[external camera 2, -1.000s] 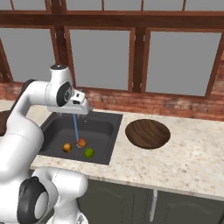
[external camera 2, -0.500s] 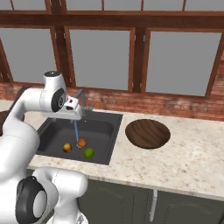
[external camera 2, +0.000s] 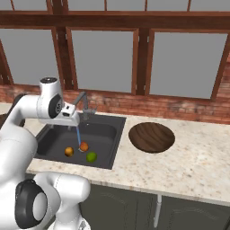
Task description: Pick the mangos from the sink and place them in one bowl. Place the lime in the other bowl. Then turn off the sink faucet.
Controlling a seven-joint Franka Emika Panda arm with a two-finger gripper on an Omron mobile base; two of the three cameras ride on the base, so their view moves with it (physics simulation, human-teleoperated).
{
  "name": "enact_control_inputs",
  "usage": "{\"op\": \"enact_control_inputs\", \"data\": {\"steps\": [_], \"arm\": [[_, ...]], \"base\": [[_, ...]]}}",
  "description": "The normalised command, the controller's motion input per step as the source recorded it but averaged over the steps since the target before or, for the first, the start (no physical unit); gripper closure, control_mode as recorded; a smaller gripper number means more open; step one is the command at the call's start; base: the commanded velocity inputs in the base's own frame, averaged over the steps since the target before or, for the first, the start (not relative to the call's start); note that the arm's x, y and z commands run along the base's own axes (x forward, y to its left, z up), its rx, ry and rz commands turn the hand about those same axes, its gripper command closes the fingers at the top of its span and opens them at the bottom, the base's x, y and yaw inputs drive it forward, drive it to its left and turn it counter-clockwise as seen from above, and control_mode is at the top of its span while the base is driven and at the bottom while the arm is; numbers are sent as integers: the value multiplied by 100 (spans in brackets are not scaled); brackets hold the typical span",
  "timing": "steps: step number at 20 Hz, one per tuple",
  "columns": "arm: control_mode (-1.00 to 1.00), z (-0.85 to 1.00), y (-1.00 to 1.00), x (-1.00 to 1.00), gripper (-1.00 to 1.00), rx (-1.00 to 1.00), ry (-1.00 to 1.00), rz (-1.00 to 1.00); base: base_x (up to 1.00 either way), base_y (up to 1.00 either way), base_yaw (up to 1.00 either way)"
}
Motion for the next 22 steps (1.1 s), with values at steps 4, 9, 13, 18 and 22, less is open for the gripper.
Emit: {"op": "enact_control_inputs", "data": {"steps": [4, 9, 13, 18, 22], "arm": [[-100, -21, 18, 0, -100, 0, 0, 0], [-100, -26, 23, 0, -100, 0, 0, 0], [-100, -18, 23, 0, -100, 0, 0, 0], [-100, -25, 16, 2, -100, 0, 1, 0], [-100, -28, 7, 11, -100, 0, 11, 0]], "base": [[0, 0, 0], [0, 0, 0], [0, 0, 0], [0, 0, 0], [0, 0, 0]]}}
